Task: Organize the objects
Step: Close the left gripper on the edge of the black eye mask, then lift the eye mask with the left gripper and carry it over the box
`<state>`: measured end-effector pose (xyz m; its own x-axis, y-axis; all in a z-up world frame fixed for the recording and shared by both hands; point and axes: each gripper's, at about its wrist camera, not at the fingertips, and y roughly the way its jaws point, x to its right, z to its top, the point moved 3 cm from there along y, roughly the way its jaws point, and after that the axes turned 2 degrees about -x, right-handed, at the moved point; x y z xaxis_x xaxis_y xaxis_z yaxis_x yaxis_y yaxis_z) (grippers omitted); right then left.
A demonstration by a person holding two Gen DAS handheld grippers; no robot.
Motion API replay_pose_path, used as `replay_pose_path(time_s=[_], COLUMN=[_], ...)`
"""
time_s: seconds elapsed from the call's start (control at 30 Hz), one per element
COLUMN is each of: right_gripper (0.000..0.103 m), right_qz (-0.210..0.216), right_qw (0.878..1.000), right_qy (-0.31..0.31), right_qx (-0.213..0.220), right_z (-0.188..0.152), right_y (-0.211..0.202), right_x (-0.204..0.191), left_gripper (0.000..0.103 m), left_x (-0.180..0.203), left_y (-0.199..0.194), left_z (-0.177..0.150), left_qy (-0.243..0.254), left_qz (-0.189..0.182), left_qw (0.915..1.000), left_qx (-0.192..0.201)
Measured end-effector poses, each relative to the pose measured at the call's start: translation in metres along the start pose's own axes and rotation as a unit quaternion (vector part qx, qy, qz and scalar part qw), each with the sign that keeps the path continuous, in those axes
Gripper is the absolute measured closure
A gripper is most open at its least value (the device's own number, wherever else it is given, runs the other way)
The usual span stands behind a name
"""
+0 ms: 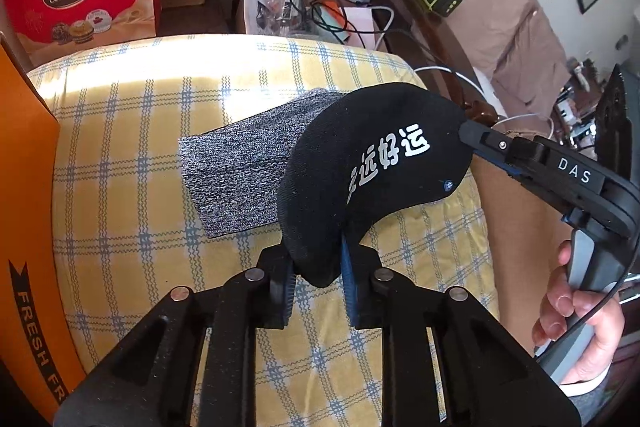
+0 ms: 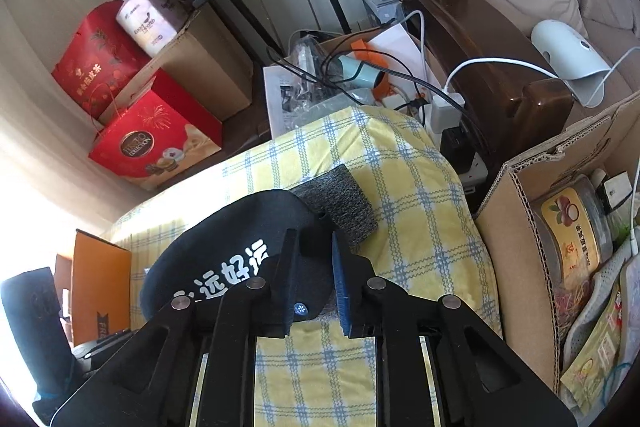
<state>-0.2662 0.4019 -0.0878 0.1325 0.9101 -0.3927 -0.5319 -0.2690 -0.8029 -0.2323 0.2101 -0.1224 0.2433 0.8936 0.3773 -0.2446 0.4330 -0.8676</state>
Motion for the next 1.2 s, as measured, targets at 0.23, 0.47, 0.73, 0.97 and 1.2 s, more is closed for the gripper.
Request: replay_pose_path(time_s=[0.23,0.47,0.73,0.97,1.2], right_gripper=[0.091,0.069,0.054,0.054,0.056], right_qz=[-0.013,0.048,0.172,0.215,0.256], right_qw=[0.999,0.998,0.982,0.969,0.95], right_qy=[-0.031,-0.013,0.058,0.101,0.165], right_qx=[-0.011,-0.029,-0.048,-0.069,-0.071], right_z=[-0.016,-0.045,-0.073,-0.092,-0.11], right_y=[-0.005,-0.004,-0.008,0.009,0.025], right_x=[-0.015,-0.025,-0.038,-0.052,-0.04], left_gripper=[0.096,0.097,0.097,0.097,0.097], left_x=[0.022,0.023,0.001,-0.013,-0.022], left_y=[-0.043,-0.074,-0.073,-0.061,-0.057], left_z=[-0.006,-0.011,-0.015,-0.03,-0.041], left_qy=[0.045,0.043,-0.001,-0.041,-0.063], left_qz=[-0.004,-0.021,-0.037,-0.071,-0.09], left_qw=[0.9984,0.9977,0.9985,0.9964,0.9939], left_qx=[0.032,0.048,0.039,0.019,0.007])
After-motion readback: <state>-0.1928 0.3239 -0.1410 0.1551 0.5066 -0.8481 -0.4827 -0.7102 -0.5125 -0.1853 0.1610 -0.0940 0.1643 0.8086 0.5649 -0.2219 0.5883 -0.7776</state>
